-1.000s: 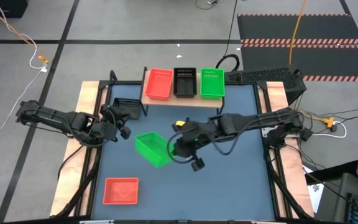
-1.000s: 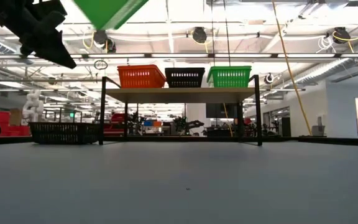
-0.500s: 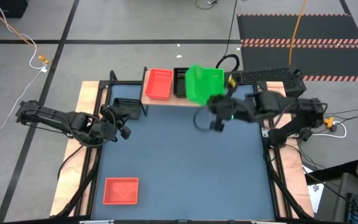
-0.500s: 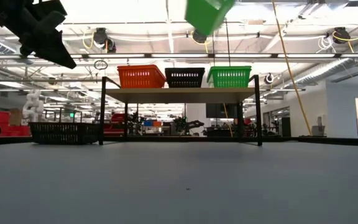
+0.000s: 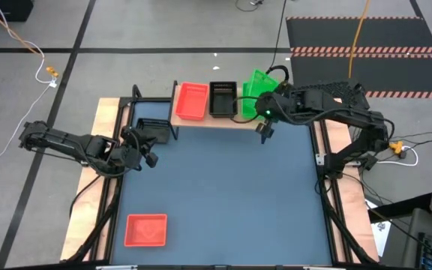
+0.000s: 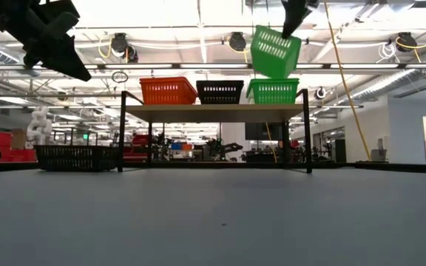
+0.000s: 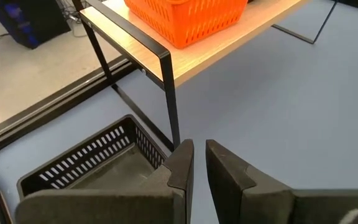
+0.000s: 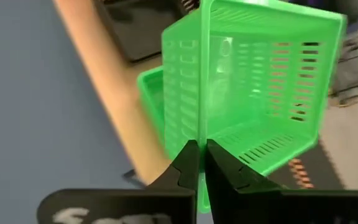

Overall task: Stack baskets on shelf by color
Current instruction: Stack the green bin on top of the green bin on the shelf

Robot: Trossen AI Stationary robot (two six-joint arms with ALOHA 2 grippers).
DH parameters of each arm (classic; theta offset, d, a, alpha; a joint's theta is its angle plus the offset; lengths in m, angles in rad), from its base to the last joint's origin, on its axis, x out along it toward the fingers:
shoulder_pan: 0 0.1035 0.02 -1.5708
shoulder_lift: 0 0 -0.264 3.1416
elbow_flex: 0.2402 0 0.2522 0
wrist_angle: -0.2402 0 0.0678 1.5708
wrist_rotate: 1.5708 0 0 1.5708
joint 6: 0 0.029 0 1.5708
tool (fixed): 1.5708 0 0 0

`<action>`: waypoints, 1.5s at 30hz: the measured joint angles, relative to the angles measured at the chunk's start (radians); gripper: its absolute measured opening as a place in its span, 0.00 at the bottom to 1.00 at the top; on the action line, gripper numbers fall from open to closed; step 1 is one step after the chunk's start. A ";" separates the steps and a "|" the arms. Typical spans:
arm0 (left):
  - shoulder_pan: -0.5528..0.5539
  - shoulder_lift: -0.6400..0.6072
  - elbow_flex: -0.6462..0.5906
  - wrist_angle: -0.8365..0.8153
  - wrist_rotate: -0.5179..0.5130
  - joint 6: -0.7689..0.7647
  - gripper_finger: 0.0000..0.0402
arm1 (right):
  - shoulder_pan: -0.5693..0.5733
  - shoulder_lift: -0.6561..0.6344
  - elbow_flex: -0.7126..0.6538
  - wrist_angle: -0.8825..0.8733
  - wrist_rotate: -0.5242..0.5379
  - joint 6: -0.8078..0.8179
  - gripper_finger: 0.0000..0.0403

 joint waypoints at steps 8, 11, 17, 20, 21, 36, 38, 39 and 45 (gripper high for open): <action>0.000 0.000 0.000 0.000 0.000 -0.002 0.12 | -0.046 0.000 -0.090 0.105 -0.051 -0.051 0.01; 0.000 0.000 0.000 0.000 -0.001 -0.003 0.12 | -0.055 0.003 -0.099 0.105 -0.052 -0.054 0.01; 0.000 0.000 0.000 0.000 -0.001 -0.004 0.12 | -0.057 0.001 -0.099 0.107 -0.052 -0.034 0.01; 0.000 0.000 0.000 0.000 0.000 -0.004 0.12 | -0.056 0.002 -0.099 0.120 -0.052 -0.002 0.01; 0.000 0.000 0.000 0.000 -0.001 -0.004 0.12 | -0.056 0.002 -0.099 0.127 -0.051 0.010 0.01; 0.000 0.000 0.000 0.000 0.000 -0.006 0.12 | -0.056 0.002 -0.099 0.158 -0.051 0.042 0.01; 0.000 0.000 0.000 0.000 0.000 -0.006 0.12 | -0.056 0.002 -0.101 0.161 -0.051 0.063 0.01; 0.000 0.000 0.000 0.000 0.000 -0.006 0.12 | -0.056 0.002 -0.106 0.160 -0.052 0.067 0.01; 0.000 0.000 0.000 0.000 0.000 -0.006 0.12 | -0.056 0.000 -0.153 0.177 -0.054 0.081 0.01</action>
